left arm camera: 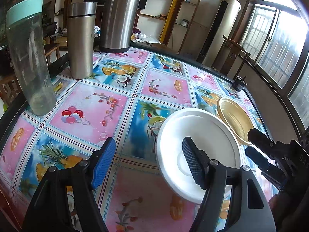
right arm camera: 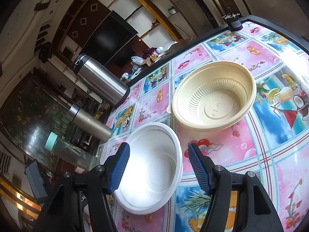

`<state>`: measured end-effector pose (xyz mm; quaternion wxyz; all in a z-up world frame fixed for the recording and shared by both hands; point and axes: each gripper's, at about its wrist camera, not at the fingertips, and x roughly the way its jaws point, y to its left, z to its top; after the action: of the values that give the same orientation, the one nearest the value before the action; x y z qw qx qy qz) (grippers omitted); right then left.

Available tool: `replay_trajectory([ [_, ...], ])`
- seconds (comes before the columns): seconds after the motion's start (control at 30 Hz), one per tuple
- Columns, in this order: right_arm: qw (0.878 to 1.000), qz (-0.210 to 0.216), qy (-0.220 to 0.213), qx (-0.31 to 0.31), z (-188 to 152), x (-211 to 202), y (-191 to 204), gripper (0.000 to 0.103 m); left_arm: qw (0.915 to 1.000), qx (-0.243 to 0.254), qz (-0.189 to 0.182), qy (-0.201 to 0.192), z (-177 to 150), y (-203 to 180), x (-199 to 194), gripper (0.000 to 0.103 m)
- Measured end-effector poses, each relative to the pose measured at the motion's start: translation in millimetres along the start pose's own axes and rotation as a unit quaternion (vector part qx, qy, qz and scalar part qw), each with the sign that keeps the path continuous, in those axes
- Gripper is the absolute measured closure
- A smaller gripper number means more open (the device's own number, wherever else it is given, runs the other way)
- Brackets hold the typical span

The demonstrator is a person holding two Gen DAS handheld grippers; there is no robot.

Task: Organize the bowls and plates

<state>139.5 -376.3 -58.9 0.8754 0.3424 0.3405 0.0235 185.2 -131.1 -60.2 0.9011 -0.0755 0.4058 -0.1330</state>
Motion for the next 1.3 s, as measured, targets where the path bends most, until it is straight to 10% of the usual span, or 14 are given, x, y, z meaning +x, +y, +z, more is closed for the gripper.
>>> replay_trajectory([
  [1.3, 0.998, 0.012, 0.047, 0.036, -6.6, 15.5, -8.3, 0.052, 0.9788, -0.100, -0.141, 0.110, 2.6, 37.3, 28.7, 0.030],
])
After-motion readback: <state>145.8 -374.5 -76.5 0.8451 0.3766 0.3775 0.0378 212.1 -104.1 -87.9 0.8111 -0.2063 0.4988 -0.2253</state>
